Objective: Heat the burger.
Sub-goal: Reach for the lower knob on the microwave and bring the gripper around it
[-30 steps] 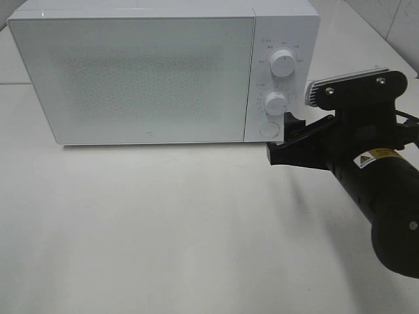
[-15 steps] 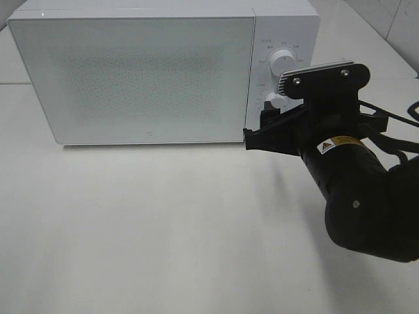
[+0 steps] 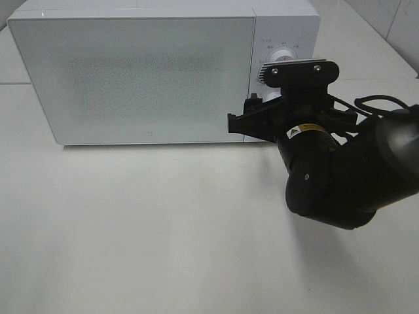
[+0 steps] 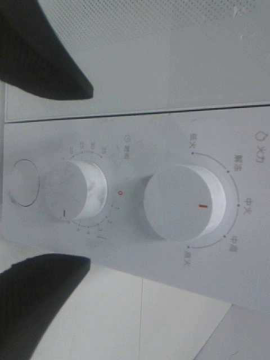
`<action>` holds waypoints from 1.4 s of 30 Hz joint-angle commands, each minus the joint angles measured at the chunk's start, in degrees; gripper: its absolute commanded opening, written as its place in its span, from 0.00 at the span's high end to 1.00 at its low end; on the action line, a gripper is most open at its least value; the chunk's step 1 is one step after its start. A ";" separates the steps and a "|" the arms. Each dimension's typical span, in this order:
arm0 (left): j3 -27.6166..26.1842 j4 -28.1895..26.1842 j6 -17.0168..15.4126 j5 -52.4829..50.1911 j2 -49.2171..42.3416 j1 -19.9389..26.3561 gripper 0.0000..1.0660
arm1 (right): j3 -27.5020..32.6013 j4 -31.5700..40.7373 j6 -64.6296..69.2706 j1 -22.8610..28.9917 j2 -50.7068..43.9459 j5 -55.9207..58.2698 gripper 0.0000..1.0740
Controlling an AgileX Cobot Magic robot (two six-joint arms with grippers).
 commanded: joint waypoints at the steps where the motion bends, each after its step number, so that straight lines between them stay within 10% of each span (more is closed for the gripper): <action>1: 0.17 -0.34 -0.23 -0.74 -0.97 0.11 0.08 | -1.43 -1.89 0.63 -1.32 0.69 0.74 0.31; 29: 0.17 -0.40 -0.23 -0.74 -0.97 0.11 0.08 | -8.42 -5.27 5.50 -5.90 9.11 1.55 0.32; 34: 0.17 -0.40 -0.23 -0.74 -0.97 0.11 0.08 | -8.42 -5.16 5.50 -5.90 9.11 1.43 0.41; 42: 0.17 -0.40 -0.23 -0.74 -0.97 0.11 0.08 | -8.42 -5.33 4.70 -5.90 9.11 1.43 0.81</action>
